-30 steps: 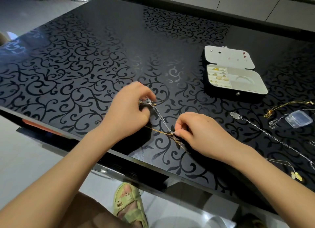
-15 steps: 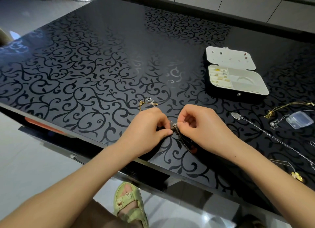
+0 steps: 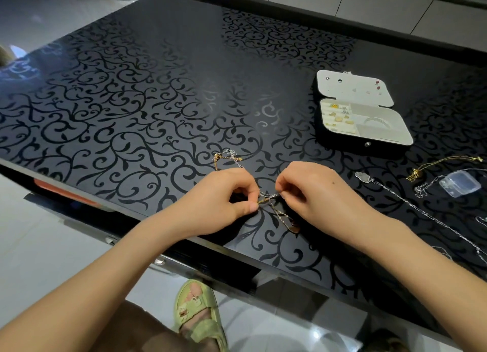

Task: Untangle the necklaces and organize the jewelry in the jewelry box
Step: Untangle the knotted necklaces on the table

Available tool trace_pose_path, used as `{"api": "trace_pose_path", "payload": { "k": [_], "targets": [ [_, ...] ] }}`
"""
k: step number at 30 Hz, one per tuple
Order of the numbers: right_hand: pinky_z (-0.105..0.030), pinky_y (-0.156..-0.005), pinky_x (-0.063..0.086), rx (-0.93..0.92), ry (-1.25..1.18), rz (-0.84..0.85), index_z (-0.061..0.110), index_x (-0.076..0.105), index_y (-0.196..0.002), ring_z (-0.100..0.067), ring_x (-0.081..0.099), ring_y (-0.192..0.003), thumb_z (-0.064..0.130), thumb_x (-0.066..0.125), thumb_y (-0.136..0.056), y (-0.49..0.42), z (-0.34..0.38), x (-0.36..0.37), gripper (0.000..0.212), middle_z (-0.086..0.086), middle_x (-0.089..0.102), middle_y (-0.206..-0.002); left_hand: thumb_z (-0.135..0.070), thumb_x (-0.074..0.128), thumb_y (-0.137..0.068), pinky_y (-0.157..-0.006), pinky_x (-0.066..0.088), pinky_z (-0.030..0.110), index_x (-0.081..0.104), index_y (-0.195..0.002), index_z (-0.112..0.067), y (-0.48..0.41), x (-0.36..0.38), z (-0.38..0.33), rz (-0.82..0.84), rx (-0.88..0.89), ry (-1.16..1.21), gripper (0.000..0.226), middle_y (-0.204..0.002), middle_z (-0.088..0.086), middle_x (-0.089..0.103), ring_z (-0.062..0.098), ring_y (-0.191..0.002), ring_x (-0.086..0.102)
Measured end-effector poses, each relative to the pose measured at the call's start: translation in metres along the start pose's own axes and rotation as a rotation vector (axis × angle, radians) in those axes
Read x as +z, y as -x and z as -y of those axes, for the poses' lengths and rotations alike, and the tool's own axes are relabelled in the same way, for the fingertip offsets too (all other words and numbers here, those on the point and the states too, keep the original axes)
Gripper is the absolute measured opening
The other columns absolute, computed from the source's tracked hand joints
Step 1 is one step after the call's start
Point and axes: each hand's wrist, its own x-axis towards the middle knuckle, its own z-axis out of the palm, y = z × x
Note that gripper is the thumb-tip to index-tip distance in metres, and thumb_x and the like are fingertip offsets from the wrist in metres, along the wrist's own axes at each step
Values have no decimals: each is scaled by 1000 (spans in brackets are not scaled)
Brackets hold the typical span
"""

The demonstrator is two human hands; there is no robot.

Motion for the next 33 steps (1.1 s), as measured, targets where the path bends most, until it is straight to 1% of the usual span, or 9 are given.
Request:
{"api": "trace_pose_path", "payload": {
  "k": [5,8,11,13,18,21,24,28,33],
  "targets": [
    [-32,-54,46,-175,180,36,11,60,-72,-22,51,-65,-8,70,-69,-2,-10,-2,22,-1,54,-70,-16,72,-81,-83,24,-5,65,-74,-20,1,-3,0,31,26,-53,11,-108,-15,58,-11,-103,46],
    [-36,-56,48,-200,219,64,11,58,-73,-21,50,-68,-9,70,-69,-3,-13,-6,23,0,52,-73,-15,72,-81,-83,23,-6,65,-74,-18,2,-3,1,22,37,-65,10,-109,-15,58,-13,-104,44],
    [-20,-71,39,-94,57,155,14,62,-82,-14,51,-76,2,63,-83,-6,-12,-18,12,6,56,-80,-14,72,-81,-83,23,-5,65,-73,-18,2,-4,1,25,39,-73,11,-109,-16,57,-13,-105,43],
    [-12,-71,40,48,-144,209,19,63,-79,-6,55,-75,5,62,-85,-8,-16,-25,15,11,62,-80,-15,72,-80,-84,24,-3,64,-71,-20,2,-4,2,24,44,-103,13,-110,-17,55,-10,-105,44],
    [-24,-72,51,245,-454,285,20,67,-69,-15,65,-69,-2,63,-81,-15,-28,-31,26,-1,71,-76,-16,72,-80,-90,25,4,64,-71,-20,1,-1,4,-10,76,-184,13,-112,-15,54,-2,-106,41],
    [-22,-74,50,258,-383,259,20,68,-76,-11,63,-71,0,61,-82,-14,-26,-27,22,5,70,-77,-18,73,-79,-90,24,4,64,-72,-20,1,-2,5,-17,93,-212,12,-111,-15,52,0,-107,41],
    [-14,-63,43,227,-286,216,23,66,-78,-2,54,-63,14,67,-81,-6,-15,-23,10,8,64,-73,-19,73,-79,-89,23,2,65,-73,-20,1,-2,7,-16,101,-230,10,-112,-15,51,0,-108,40],
    [-27,-76,43,160,7,274,29,58,-83,-7,51,-80,48,66,-74,13,-2,-15,23,13,53,-82,-20,74,-78,-89,23,1,66,-73,-22,1,-3,7,-17,117,-245,10,-112,-14,51,1,-108,40],
    [-24,-82,38,119,11,265,24,55,-89,-10,49,-87,39,55,-88,32,8,-8,15,11,49,-91,-21,73,-79,-90,21,1,65,-73,-25,2,-2,5,-13,115,-253,11,-114,-14,51,1,-109,38]
  ]
}}
